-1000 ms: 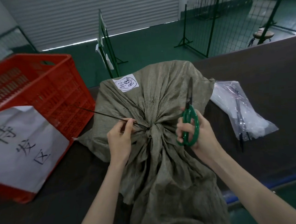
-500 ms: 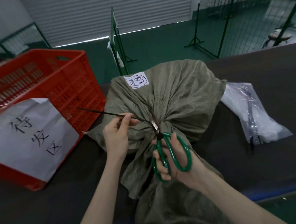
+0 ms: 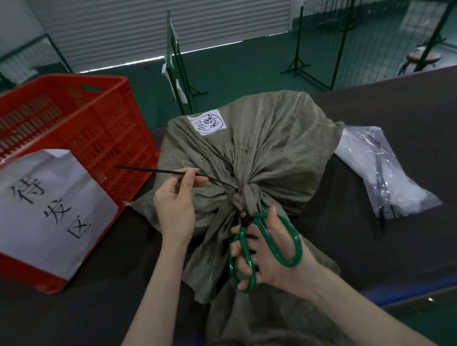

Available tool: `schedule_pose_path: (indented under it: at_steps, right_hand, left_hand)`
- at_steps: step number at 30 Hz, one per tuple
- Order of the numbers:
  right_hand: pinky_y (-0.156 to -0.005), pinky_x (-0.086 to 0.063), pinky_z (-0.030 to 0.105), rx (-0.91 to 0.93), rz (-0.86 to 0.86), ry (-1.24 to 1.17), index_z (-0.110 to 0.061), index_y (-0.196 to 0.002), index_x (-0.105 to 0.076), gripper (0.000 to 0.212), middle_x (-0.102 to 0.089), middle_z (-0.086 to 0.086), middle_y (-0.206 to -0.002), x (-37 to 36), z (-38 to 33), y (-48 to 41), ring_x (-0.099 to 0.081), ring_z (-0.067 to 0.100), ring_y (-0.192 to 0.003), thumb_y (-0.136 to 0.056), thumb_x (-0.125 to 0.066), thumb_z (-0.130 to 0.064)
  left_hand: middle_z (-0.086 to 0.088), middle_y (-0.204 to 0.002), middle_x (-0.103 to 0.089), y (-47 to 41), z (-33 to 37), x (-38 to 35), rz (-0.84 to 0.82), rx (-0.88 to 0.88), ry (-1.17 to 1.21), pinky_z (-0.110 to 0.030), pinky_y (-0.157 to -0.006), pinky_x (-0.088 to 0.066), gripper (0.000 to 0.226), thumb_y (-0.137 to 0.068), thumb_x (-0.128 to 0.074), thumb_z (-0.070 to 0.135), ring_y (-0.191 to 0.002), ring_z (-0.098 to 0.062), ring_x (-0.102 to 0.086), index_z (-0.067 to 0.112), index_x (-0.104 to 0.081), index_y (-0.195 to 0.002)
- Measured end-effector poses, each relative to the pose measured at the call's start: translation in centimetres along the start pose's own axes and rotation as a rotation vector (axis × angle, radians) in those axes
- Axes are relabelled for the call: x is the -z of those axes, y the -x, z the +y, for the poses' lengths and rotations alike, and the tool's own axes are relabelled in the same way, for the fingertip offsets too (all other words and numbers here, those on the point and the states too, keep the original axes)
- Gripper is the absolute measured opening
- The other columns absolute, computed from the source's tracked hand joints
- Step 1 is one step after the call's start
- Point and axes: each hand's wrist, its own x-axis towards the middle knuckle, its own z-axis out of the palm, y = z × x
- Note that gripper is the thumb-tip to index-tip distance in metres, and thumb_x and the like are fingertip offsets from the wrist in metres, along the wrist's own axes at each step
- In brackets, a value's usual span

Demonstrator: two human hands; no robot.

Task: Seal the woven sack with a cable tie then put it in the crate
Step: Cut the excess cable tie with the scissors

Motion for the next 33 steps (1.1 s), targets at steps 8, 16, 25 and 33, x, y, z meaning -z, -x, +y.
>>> schedule_pose_path:
  at_steps: [8,16,25,33]
  right_hand:
    - [-0.057,-0.051,0.037,0.019,0.107,0.047,-0.012,-0.113,-0.052,0.086,-0.059,0.010,-0.083,0.3,-0.1,-2.5,-0.053,0.022,-0.058,-0.062,-0.050,-0.080]
    - [-0.059,-0.046,0.033,0.082,0.115,0.116,-0.015,-0.112,-0.060,0.087,-0.061,0.010,-0.085,2.0,0.5,-4.4,-0.053,0.021,-0.060,-0.059,-0.057,-0.083]
    - [-0.054,-0.044,0.029,0.105,0.124,0.106,-0.012,-0.113,-0.058,0.097,-0.060,0.008,-0.078,3.1,0.6,-5.4,-0.051,0.020,-0.057,-0.048,-0.062,-0.084]
    - [-0.039,-0.030,0.017,0.096,0.069,0.060,-0.013,-0.102,-0.054,0.078,-0.045,0.002,-0.063,3.9,0.9,-6.0,-0.034,0.011,-0.040,-0.053,-0.075,-0.070]
  left_hand:
    - [-0.005,-0.074,-0.070,1.8,0.9,0.2,-0.059,-0.116,-0.005,-0.011,-0.076,-0.045,0.015,-0.093,-0.055,0.006,-0.073,-0.001,-0.065,0.000,-0.068,-0.092]
    - [-0.004,-0.073,-0.070,2.6,0.7,0.9,-0.044,-0.126,0.008,-0.015,-0.077,-0.047,0.015,-0.092,-0.055,0.004,-0.074,-0.007,-0.067,0.010,-0.068,-0.090]
    - [0.009,-0.073,-0.072,2.7,0.3,1.1,-0.060,-0.112,0.031,-0.017,-0.076,-0.049,0.015,-0.092,-0.055,0.005,-0.073,-0.007,-0.068,0.010,-0.069,-0.090]
    - [0.010,-0.072,-0.073,2.4,0.1,1.1,-0.052,-0.095,0.047,-0.019,-0.077,-0.049,0.014,-0.092,-0.056,0.008,-0.073,-0.008,-0.068,0.008,-0.069,-0.090]
